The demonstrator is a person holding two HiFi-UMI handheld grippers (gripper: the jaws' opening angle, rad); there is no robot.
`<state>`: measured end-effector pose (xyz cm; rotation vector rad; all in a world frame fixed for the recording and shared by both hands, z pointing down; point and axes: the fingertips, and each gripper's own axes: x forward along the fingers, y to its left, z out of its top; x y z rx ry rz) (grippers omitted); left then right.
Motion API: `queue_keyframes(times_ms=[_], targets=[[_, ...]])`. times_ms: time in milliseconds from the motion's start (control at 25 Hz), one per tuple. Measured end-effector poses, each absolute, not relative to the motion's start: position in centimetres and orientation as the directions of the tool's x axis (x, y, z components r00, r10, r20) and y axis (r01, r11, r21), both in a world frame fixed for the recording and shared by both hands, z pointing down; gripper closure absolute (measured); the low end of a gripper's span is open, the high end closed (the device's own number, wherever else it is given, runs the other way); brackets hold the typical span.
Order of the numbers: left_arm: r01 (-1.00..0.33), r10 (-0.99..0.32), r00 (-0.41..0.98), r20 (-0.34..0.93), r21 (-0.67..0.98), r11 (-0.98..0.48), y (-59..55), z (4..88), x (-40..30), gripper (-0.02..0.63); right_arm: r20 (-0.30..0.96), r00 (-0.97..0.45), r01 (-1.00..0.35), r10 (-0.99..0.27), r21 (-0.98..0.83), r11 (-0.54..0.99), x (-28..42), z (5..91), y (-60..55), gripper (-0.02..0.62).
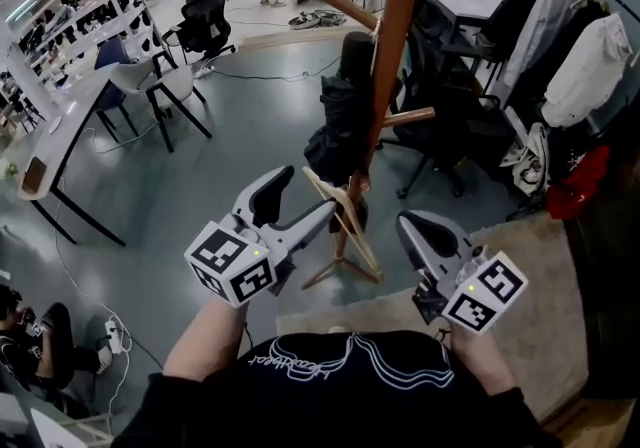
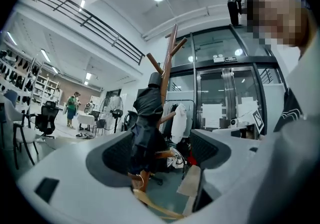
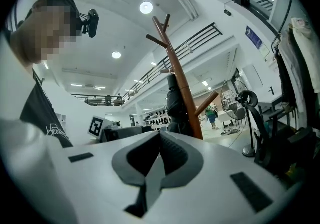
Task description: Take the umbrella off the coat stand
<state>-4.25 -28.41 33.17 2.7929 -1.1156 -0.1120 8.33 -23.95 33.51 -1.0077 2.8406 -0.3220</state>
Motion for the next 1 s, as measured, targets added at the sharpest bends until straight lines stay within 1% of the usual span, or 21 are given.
queue_keyframes(times_ms=[240,440,880,1000], targets=[[-0.693,-0.697,0.716,-0.019,0.09,-0.715,-31.9,32.3,-2.4,0.236,-0.053,-0.789,-0.591,-0.613,-0.212,0.779,9.3,33.1,-26.5,0.592],[-0.696,-0.696,0.718,0.02,0.023,-0.718,-34.5,31.9,-2.0,0.229,-0.068,-0.8,-0.576,-0.596,-0.192,0.795,8.8,32.4,-27.6,0.592],[-0.647,-0.649,0.757,0.068,-0.053,-0.761,-38.7,31.8,-0.2,0.229,-0.083,-0.8,-0.57,-0.594,-0.202,0.796,9.3,32.8,-30.2,0.592],[-0.631,-0.635,0.77,0.063,-0.066,-0.773,-39.1,31.8,0.3,0.229,-0.082,-0.798,-0.574,-0.597,-0.201,0.794,9.4,33.1,-30.5,0.592]])
